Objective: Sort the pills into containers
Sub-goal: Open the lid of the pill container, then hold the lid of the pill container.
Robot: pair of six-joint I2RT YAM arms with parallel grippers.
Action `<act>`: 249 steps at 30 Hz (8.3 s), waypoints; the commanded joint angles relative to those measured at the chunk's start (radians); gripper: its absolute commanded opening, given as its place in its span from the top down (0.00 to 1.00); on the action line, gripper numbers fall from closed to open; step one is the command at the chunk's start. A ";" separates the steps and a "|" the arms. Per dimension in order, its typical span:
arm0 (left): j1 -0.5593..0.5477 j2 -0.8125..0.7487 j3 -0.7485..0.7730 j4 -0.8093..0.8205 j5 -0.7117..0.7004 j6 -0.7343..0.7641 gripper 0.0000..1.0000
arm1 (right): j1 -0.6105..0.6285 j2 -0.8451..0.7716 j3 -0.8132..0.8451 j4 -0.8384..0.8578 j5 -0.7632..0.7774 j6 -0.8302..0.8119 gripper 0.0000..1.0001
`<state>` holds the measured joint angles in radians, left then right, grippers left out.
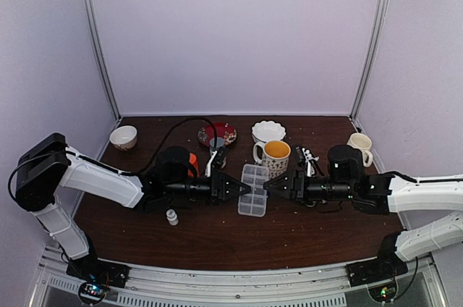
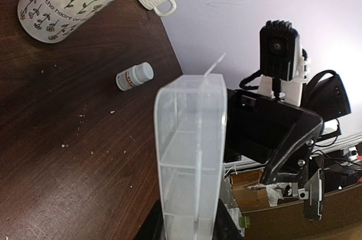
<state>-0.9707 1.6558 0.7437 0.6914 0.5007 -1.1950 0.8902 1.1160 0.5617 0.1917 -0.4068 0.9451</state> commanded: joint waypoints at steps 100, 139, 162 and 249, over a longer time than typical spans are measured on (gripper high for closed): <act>-0.120 0.017 0.252 -0.659 -0.228 0.373 0.11 | -0.004 0.263 0.073 0.042 -0.016 0.103 0.96; -0.083 0.004 0.152 -0.545 -0.214 0.319 0.13 | 0.040 0.554 0.060 0.506 -0.170 0.272 0.62; -0.088 0.110 0.247 -0.683 -0.251 0.337 0.21 | 0.040 0.470 0.100 0.203 -0.066 0.112 0.60; -0.200 0.245 0.520 -1.099 -0.648 0.459 1.00 | 0.032 0.413 0.004 -0.107 0.173 -0.071 0.91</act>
<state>-1.1843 1.8542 1.2400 -0.3740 -0.1547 -0.6987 0.9249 1.5085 0.5587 0.1238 -0.2386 0.8856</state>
